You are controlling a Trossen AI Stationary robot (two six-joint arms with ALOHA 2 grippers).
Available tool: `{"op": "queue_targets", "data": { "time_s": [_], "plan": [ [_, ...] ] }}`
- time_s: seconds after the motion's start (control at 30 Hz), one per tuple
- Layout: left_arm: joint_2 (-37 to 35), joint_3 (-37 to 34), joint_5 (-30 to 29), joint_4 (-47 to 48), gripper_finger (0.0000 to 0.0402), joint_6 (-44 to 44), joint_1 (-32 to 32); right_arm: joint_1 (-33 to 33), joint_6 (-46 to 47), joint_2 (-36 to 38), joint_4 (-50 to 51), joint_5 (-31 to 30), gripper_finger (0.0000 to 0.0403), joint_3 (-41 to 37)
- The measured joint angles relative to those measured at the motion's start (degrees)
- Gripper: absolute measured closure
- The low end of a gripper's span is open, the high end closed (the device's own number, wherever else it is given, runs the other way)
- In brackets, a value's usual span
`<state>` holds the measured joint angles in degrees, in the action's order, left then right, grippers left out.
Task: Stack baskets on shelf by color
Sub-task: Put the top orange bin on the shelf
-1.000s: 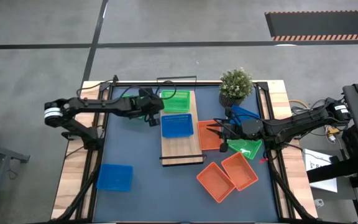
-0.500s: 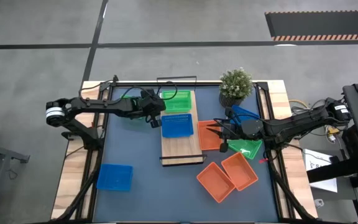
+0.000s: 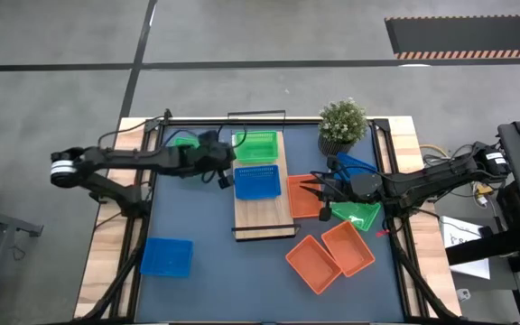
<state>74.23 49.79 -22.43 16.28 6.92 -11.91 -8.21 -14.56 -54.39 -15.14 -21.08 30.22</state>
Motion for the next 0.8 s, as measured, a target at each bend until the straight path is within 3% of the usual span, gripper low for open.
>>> {"op": "queue_targets", "data": {
  "time_s": [0.37,0.6,0.8],
  "plan": [
    [-14.2,-11.1,-2.0,-11.8,0.0391,-0.2,14.4,0.0,2.6,-0.1,1.2,0.0,0.036,0.0],
    [-18.2,-18.5,-2.1,-26.3,0.0391,1.9,15.3,0.0,4.1,0.0,1.2,0.0,0.036,0.5],
    [-18.2,-20.1,-2.1,-29.7,0.0391,3.1,15.3,-1.0,11.5,0.0,4.1,0.4,0.036,2.6]
  ]
}}
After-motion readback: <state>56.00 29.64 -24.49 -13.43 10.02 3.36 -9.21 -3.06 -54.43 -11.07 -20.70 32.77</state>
